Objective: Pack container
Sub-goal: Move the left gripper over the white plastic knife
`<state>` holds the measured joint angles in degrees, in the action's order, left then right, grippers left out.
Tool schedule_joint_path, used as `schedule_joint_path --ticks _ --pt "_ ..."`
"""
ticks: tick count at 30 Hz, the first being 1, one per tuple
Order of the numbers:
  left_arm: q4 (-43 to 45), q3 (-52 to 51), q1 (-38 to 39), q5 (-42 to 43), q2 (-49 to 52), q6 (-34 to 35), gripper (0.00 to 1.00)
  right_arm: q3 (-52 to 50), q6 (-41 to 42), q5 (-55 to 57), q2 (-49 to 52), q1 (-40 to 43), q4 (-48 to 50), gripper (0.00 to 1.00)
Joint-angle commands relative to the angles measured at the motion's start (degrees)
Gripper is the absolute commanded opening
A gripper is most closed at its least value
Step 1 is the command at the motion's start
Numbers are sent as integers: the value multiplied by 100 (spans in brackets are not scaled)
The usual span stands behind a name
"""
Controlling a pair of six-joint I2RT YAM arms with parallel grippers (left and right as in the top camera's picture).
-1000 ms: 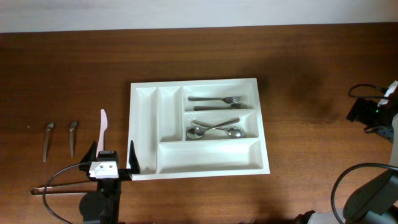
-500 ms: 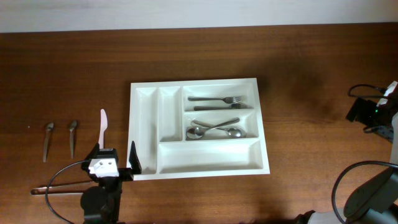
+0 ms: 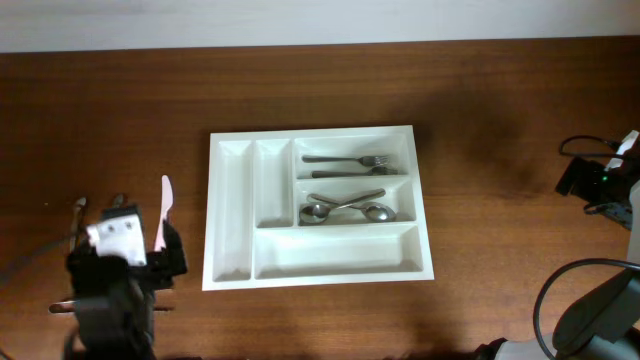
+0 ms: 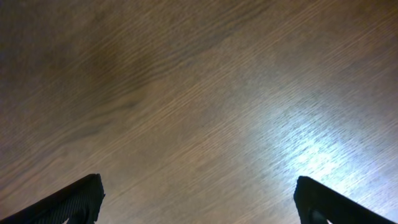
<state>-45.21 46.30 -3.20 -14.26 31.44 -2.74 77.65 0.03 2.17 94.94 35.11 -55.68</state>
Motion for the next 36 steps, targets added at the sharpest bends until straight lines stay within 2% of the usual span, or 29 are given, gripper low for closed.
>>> schedule_joint_path --ticks 1,4,7,10,13,15,20,26,30,36 --pt "-1073 1438 -35 -284 1097 -125 99 2 42 -7 33 15 4 99" --pt "-1646 1980 -33 212 1681 -122 99 2 42 -4 33 15 4 99" --pt "-1878 1987 -33 378 2017 -122 99 2 42 -4 33 15 4 99" --pt "-2052 2076 -68 518 2463 251 99 2 42 -4 33 15 4 99" --pt "-2496 2382 -461 1045 3209 352 99 2 42 -7 33 15 4 99" --pt "-2575 2603 -863 1397 3842 116 99 2 42 -7 33 15 4 99" --pt "-1766 2671 -1532 933 5136 -13 99 2 42 -7 33 15 4 99" --pt "-1449 2671 -1624 933 6439 -136 99 2 42 -7 33 15 4 99" --pt "-1215 2671 -1626 927 7018 -566 99 2 42 -7 33 15 4 99" --pt "-730 2671 -1624 931 7401 -577 99 2 42 -7 33 15 4 99"
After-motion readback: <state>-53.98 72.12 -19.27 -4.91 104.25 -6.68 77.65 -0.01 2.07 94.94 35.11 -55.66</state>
